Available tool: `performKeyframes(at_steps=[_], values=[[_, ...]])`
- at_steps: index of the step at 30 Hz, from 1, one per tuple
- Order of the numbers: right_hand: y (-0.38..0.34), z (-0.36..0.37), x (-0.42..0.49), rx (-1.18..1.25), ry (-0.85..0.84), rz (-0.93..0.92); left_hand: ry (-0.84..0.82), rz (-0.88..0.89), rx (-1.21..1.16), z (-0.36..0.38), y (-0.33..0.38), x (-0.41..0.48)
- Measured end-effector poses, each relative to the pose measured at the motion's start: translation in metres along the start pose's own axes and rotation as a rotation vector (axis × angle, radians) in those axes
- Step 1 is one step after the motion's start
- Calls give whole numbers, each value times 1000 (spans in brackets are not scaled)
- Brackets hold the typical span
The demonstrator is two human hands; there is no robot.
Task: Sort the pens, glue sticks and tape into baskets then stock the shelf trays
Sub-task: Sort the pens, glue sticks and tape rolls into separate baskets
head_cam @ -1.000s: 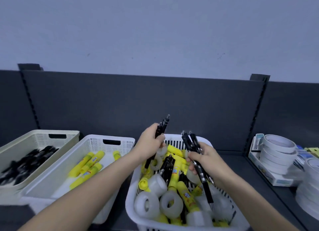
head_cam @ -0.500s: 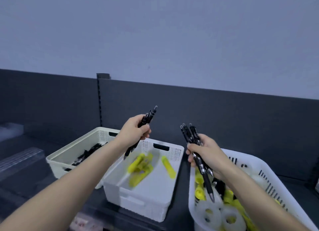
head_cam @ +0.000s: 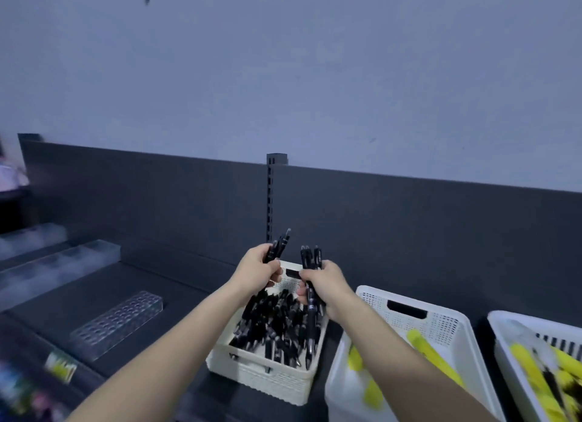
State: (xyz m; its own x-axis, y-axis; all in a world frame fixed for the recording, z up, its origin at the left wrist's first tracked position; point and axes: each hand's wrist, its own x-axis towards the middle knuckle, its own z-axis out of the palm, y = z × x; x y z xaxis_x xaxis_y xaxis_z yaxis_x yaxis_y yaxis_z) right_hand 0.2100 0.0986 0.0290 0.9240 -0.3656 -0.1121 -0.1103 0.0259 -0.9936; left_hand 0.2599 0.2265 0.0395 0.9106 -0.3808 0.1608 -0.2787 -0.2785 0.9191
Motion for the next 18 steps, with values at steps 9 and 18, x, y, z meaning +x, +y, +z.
performKeyframes(at_steps=[9, 18], values=[[19, 2, 9, -740, 101, -30, -181, -154, 389, -4, -36, 16], [24, -46, -14, -1152, 112, -225, -216, 77, 573, 29, -18, 11]])
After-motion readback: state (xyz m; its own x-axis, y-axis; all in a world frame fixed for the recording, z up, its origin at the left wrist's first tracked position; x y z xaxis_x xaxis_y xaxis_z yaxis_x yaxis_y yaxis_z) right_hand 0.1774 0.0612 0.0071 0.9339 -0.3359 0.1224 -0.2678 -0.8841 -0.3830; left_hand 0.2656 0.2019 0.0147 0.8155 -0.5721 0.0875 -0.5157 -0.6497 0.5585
